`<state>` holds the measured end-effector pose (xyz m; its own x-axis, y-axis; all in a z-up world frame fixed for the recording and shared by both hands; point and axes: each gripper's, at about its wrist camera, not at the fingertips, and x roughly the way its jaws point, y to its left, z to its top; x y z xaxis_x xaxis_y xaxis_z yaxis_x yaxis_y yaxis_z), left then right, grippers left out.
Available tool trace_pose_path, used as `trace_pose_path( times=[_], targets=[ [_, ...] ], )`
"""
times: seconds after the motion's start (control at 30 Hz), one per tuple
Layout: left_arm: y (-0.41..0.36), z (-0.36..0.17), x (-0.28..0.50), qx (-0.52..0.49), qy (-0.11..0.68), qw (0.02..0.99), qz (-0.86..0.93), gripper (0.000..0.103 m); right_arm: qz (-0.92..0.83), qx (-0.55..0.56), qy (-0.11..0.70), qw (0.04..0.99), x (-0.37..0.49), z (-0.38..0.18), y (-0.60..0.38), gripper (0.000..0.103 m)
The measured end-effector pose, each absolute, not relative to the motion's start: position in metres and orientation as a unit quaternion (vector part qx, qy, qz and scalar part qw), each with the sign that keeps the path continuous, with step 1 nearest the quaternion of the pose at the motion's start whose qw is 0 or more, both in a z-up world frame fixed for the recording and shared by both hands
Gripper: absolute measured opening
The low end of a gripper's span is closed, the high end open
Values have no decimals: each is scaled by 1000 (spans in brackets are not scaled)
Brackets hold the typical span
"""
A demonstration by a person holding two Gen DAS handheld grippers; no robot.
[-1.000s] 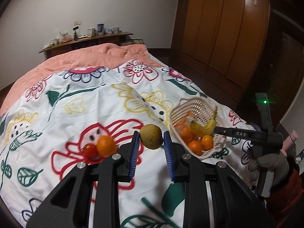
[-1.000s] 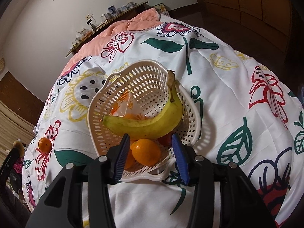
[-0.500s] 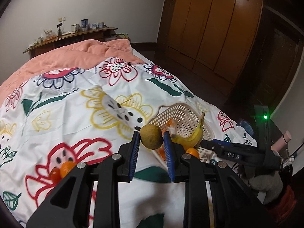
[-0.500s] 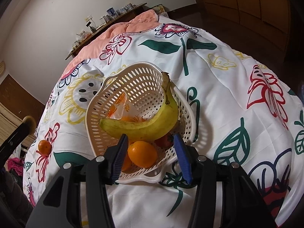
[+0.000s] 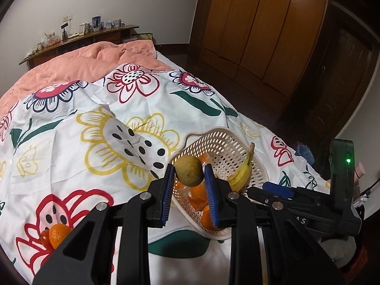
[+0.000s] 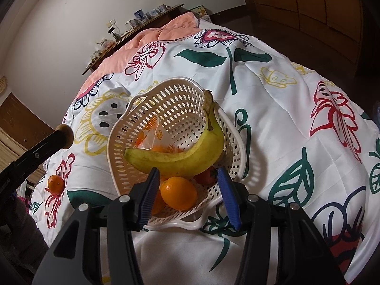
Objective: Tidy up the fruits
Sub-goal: 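Lower the kiwi into the basket and open the left gripper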
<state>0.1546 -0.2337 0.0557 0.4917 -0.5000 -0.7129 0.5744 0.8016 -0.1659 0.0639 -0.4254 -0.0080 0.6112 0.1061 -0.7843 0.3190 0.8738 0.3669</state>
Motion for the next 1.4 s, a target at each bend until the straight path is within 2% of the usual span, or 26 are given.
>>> trace_pose_path(
  times=[0.77,0.83,0.87,0.9,0.97,1.3,1.4],
  targets=[
    [-251,44,173,54,409,856,-311,26,-62,246,436,863,64,-9,-429,52],
    [-253,43,174,55,409,856,-311,28,-61,245,436,864,64,-9,-428,52],
    [-254,42,175,55,409,856,-310,33,-61,245,436,864,64,-9,-428,52],
    [-254,42,175,54,409,857,-309,42,-61,245,436,864,64,-9,-427,52],
    [-252,43,174,52,404,860,-307,50,-61,245,436,864,64,-9,-427,52],
    [-234,49,177,34,406,866,-290,51,-59,244,434,865,63,-6,-421,52],
    [-230,50,174,35,404,868,-286,55,-56,242,434,866,63,-5,-420,52]
  ],
)
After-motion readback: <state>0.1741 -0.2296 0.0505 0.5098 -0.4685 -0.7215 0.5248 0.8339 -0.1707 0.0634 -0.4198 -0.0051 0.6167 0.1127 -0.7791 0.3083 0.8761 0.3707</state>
